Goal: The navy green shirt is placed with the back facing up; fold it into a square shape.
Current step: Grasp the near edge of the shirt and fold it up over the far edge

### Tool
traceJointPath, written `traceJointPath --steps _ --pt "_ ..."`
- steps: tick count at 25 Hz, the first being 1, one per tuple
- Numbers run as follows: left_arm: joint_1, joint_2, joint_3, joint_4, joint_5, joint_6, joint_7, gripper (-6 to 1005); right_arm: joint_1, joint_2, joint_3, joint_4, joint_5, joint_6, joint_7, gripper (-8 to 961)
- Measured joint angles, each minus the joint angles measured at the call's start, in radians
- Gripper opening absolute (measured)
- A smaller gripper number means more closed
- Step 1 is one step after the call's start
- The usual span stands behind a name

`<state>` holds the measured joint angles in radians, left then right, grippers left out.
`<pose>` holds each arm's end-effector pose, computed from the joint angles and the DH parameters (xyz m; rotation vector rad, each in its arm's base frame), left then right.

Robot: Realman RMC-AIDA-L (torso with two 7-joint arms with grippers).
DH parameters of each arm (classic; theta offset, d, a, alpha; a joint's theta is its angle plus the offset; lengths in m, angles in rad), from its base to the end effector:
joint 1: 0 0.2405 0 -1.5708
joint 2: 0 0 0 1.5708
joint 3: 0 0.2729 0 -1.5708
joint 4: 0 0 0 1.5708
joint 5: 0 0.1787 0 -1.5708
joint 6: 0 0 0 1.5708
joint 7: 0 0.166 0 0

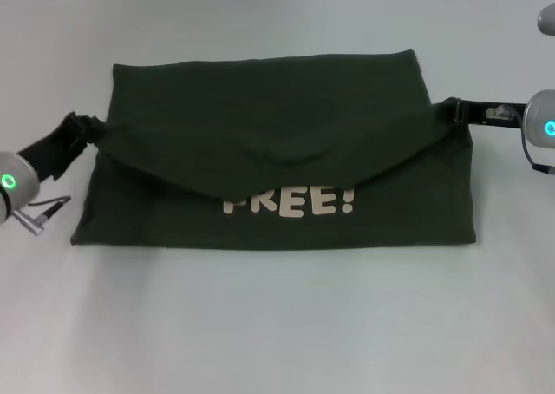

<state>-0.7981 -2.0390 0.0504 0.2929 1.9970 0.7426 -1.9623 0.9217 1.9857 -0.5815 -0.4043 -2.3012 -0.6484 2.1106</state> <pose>-0.2950 0.4519 0.0145 -1.4011 -1.6819 -1.0359 0.2498 0.4877 0.0136 -1.9249 1.2268 0.4017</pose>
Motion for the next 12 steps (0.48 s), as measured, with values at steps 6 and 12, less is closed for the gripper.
traceJointPath --steps 6,12 --pt "0.001 -0.011 -0.005 0.008 -0.022 -0.045 0.0 219 -0.003 0.001 -0.001 0.001 -0.006 0.015 -0.004 343" --pt "0.021 0.024 -0.002 0.02 -0.055 0.022 -0.007 423 -0.016 -0.012 0.002 -0.033 0.006 0.032 -0.012 495"
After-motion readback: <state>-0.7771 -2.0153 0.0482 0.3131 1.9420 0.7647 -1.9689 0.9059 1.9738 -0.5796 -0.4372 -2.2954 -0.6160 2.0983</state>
